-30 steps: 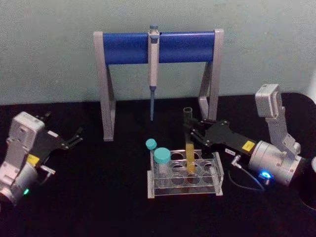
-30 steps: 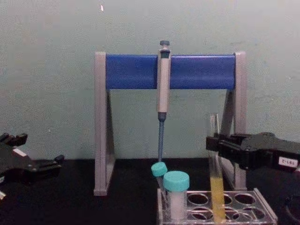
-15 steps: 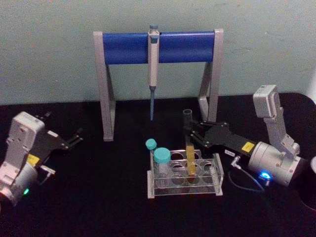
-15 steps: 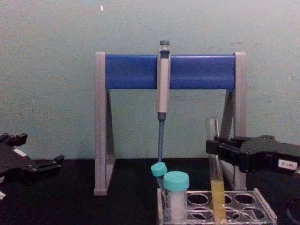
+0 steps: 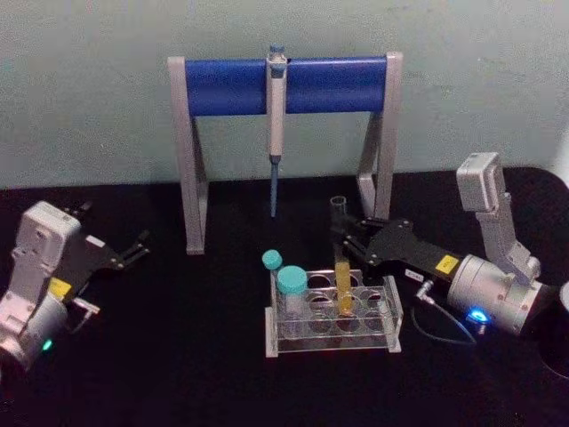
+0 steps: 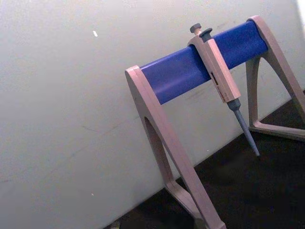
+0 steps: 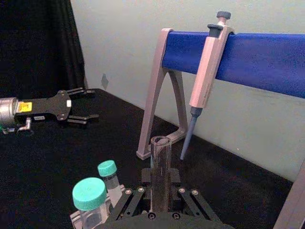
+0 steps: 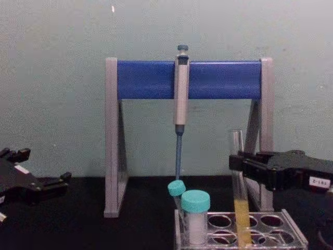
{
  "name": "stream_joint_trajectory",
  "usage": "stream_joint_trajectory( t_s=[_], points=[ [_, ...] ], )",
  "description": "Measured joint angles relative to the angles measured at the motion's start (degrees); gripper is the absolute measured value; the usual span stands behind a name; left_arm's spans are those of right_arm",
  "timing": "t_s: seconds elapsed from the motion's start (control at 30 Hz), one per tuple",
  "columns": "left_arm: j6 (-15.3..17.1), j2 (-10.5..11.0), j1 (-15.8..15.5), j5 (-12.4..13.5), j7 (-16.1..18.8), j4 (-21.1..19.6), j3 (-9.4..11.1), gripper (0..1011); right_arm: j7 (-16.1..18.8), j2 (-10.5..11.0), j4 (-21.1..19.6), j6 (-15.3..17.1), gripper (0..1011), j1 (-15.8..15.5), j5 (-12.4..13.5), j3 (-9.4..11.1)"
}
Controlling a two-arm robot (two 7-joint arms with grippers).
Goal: Pick up the test tube from the test tube rack, shake it, then place it back into the test tube rack.
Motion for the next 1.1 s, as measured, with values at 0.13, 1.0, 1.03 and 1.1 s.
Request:
stream_joint_trajectory(
  t_s=[0.13, 1.0, 1.03, 1.1],
  points=[
    [0.00, 0.00, 0.00, 0.00, 0.00, 0.00, 0.00, 1001, -0.02, 0.00, -0.03, -0.02, 303, -0.01, 0.03, 0.00],
    [0.00, 0.00, -0.01, 0.00, 0.00, 0.00, 0.00, 1001, -0.02, 0.00, -0.06, -0.03, 1000, -0.01, 0.05, 0.00],
    [0.00, 0.00, 0.00, 0.00, 0.00, 0.00, 0.00, 1001, -0.02, 0.00, -0.05, -0.03, 1000, -0.01, 0.05, 0.00],
    [0.00, 0.00, 0.00, 0.00, 0.00, 0.00, 0.00, 1001, -0.03, 0.00, -0.06, -0.05, 1000, -0.02, 0.05, 0.00]
  ],
)
